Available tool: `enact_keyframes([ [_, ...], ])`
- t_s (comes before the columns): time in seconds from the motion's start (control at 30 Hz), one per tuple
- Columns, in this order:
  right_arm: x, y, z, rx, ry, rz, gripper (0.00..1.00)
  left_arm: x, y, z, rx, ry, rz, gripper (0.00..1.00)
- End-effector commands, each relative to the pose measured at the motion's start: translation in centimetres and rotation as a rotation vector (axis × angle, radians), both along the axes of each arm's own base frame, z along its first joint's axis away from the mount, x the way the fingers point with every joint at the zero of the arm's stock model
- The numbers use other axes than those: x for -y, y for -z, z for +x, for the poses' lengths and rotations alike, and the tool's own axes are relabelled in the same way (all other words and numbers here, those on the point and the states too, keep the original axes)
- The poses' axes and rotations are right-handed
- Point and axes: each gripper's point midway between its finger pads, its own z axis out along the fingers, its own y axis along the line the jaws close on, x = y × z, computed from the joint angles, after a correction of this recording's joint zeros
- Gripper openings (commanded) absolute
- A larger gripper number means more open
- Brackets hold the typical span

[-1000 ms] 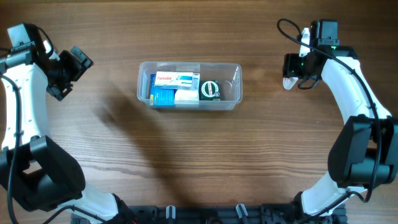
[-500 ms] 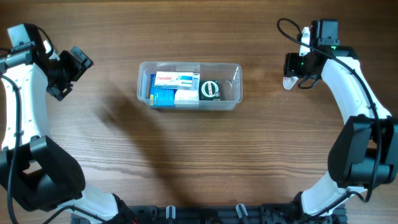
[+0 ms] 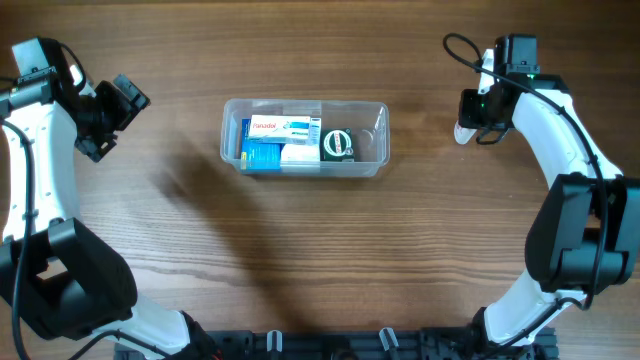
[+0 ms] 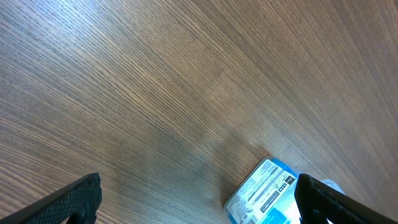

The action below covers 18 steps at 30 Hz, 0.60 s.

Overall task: Pack container
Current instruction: 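Grasp the white squeeze bottle with the right gripper and lift it, then carry the bottle over the container and lower it beside the tin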

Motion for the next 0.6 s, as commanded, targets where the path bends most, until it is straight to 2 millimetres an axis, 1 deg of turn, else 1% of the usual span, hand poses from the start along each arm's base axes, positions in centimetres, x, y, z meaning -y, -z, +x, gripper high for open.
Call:
enact_keyframes([
  [0.0, 0.0, 0.5, -0.1, -0.011, 0.002, -0.003, 0.32, -0.4, -1.1, 0.3, 0.028, -0.018, 0.012, 1.0],
  [0.17, 0.0, -0.4, -0.2, 0.004, 0.001, -0.004, 0.3, -0.4, -1.1, 0.3, 0.028, -0.018, 0.012, 1.0],
  [0.3, -0.1, -2.4, -0.4, 0.039, 0.001, -0.005, 0.29, -0.4, -1.1, 0.3, 0.028, -0.018, 0.012, 1.0],
  [0.37, -0.5, -4.6, -0.6, 0.082, -0.008, -0.007, 0.29, -0.4, -1.1, 0.3, 0.028, -0.018, 0.012, 1.0],
  [0.4, -1.1, -6.4, -0.7, 0.119, -0.022, -0.008, 0.29, -0.4, -1.1, 0.3, 0.028, -0.018, 0.012, 1.0],
  [0.47, -2.1, -8.6, -0.9, 0.17, -0.046, -0.009, 0.29, -0.4, -1.1, 0.3, 0.028, -0.018, 0.012, 1.0],
  [0.5, -2.8, -9.7, -1.0, 0.196, -0.06, -0.008, 0.29, -0.4, -1.1, 0.3, 0.028, -0.018, 0.012, 1.0],
  [0.57, -4.8, -12.5, -1.6, 0.262, -0.105, -0.001, 0.29, -0.4, -1.1, 0.3, 0.028, -0.018, 0.012, 1.0],
])
